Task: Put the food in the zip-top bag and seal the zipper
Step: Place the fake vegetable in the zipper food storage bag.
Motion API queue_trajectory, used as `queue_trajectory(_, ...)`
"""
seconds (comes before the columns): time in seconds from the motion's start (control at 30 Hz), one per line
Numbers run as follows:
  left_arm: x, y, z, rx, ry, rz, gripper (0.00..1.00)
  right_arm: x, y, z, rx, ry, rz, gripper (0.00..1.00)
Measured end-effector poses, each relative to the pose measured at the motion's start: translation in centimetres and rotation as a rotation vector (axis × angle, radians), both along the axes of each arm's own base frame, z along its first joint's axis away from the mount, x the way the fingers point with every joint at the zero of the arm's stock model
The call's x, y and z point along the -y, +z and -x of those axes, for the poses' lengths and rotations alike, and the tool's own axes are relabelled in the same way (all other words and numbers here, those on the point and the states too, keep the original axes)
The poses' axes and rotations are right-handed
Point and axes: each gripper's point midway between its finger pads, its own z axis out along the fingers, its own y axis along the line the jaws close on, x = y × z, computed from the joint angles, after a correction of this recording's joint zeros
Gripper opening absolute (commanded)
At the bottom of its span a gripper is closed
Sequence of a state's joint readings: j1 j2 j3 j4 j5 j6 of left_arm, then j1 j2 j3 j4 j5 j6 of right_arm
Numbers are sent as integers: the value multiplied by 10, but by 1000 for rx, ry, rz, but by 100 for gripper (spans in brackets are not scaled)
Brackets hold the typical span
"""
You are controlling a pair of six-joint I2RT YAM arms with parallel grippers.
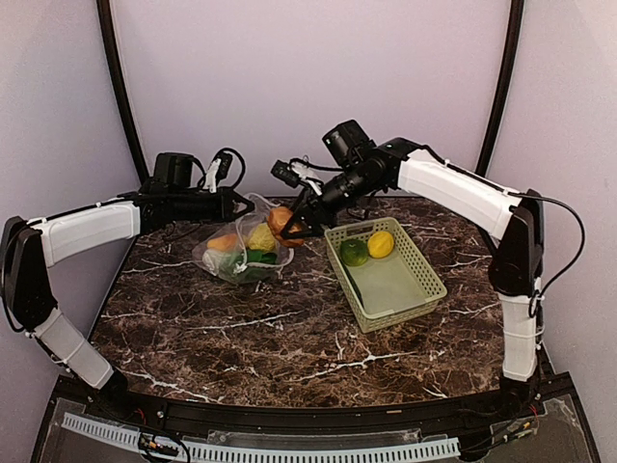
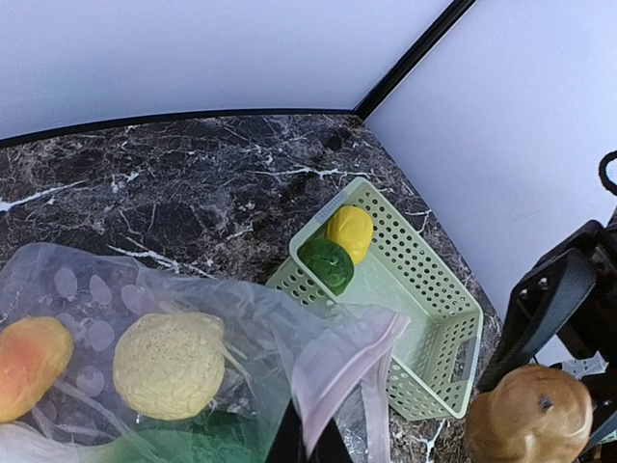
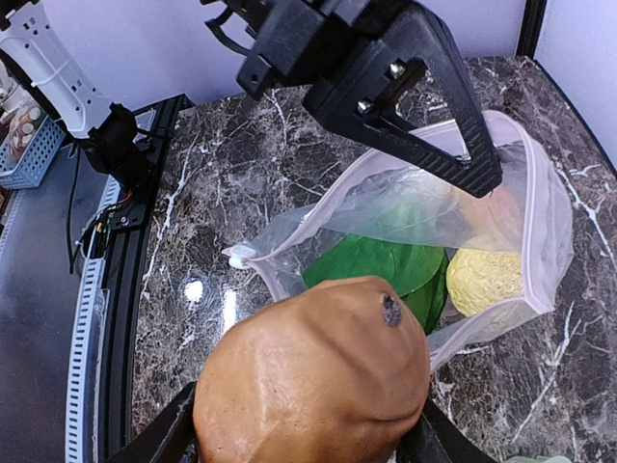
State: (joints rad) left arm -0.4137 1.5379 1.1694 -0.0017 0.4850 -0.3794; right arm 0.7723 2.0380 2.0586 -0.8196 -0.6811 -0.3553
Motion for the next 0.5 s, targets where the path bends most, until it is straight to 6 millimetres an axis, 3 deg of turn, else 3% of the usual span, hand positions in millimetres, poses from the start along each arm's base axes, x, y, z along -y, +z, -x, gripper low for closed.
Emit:
queue_trajectory(0.27,2,2,0,3,-3,17,1,-34,-17,-17,-63,-28,7,44)
queue_trajectory(0.5,4,3,1,-6,-7,45,1,-43,-33,-34,-77,-124,47,45)
